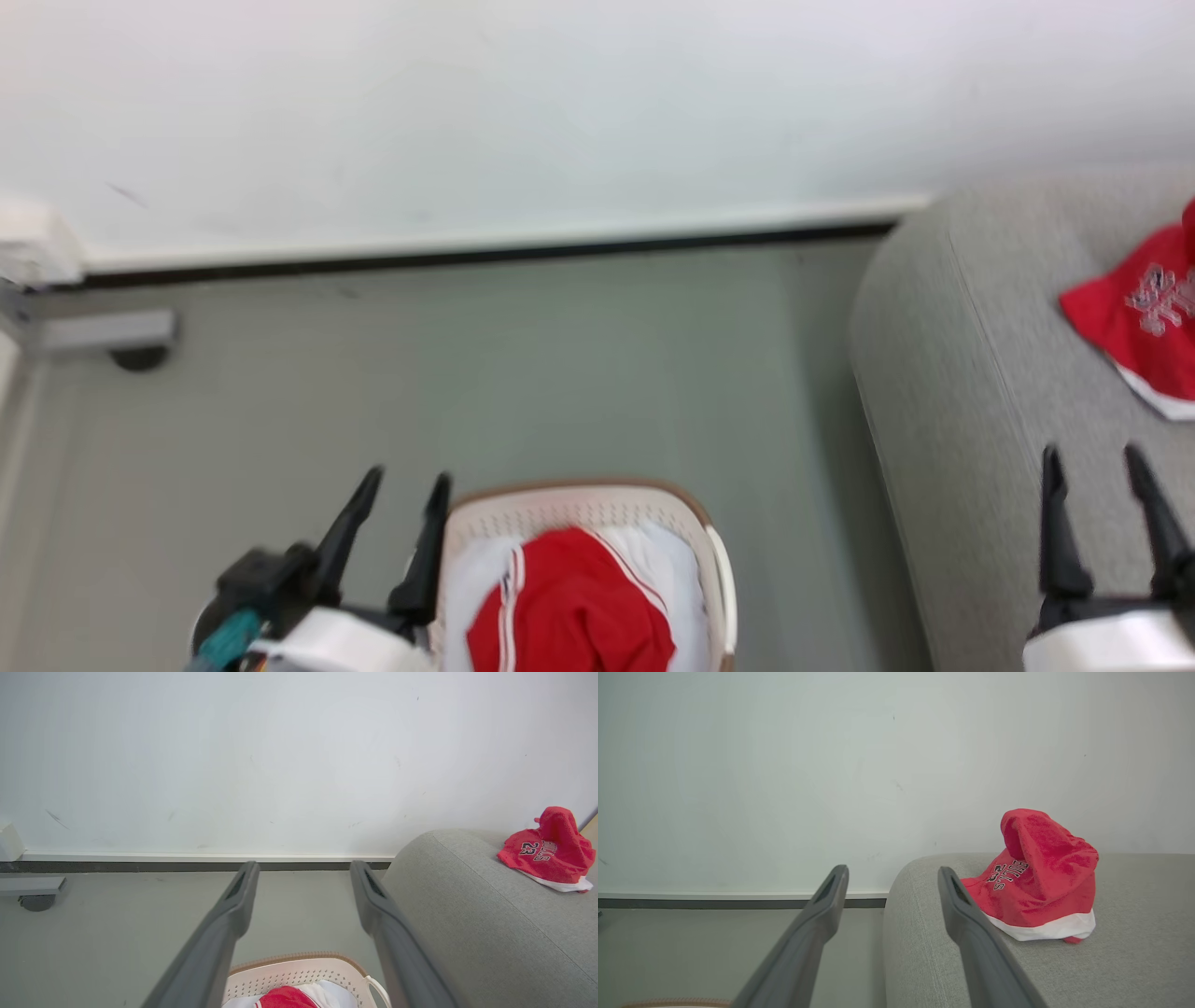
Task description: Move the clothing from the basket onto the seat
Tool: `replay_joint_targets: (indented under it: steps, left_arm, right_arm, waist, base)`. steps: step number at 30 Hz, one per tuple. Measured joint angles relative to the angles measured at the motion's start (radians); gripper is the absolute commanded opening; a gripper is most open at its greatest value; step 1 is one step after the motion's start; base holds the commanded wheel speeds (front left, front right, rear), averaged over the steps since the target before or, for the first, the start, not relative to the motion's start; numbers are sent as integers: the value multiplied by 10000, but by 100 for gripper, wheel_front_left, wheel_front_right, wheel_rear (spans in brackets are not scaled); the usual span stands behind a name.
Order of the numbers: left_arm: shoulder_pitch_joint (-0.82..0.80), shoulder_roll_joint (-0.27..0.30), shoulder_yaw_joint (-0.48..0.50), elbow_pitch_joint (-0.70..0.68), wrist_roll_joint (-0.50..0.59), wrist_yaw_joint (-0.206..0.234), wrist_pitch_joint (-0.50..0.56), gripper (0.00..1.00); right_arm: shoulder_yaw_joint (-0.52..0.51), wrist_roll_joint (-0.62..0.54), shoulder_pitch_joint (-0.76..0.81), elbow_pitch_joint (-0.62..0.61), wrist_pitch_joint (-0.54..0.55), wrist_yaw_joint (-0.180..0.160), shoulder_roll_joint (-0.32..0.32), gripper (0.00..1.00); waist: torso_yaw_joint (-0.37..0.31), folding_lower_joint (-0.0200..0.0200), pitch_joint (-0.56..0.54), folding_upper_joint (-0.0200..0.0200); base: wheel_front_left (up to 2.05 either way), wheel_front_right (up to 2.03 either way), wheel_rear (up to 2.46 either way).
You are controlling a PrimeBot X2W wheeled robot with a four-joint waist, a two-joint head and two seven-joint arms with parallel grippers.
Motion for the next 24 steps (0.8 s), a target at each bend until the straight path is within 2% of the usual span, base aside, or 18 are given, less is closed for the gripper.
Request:
replay_joint_targets:
  steps: [6, 11, 18, 24]
  left_arm:
    - [1154, -635, 1227, 42, 566, -249, 0, 100]
    - [1550, -974, 1885, 127, 1066, -527, 0, 100]
    - [1756, -1319, 2748, 368, 1434, -757, 0, 100]
    - [1755, -1488, 2943, 431, 1647, -915, 0, 100]
  right_arm:
    - [357, 316, 1011, 86, 0, 0, 2, 100]
    - [477, 627, 1407, 326, 0, 0, -2, 100]
    - [744, 700, 1628, 688, 0, 0, 0, 100]
    - [805, 719, 1619, 740, 0, 0, 0, 100]
  waist:
    - [487, 0, -988, 0]
    - [875, 1, -1454, 0]
    - [1119, 2, -1669, 0]
    - [1115, 3, -1635, 0]
  base:
    - [0, 0, 0]
    - [0, 0, 0]
    - [0, 0, 0]
    - [0, 0, 0]
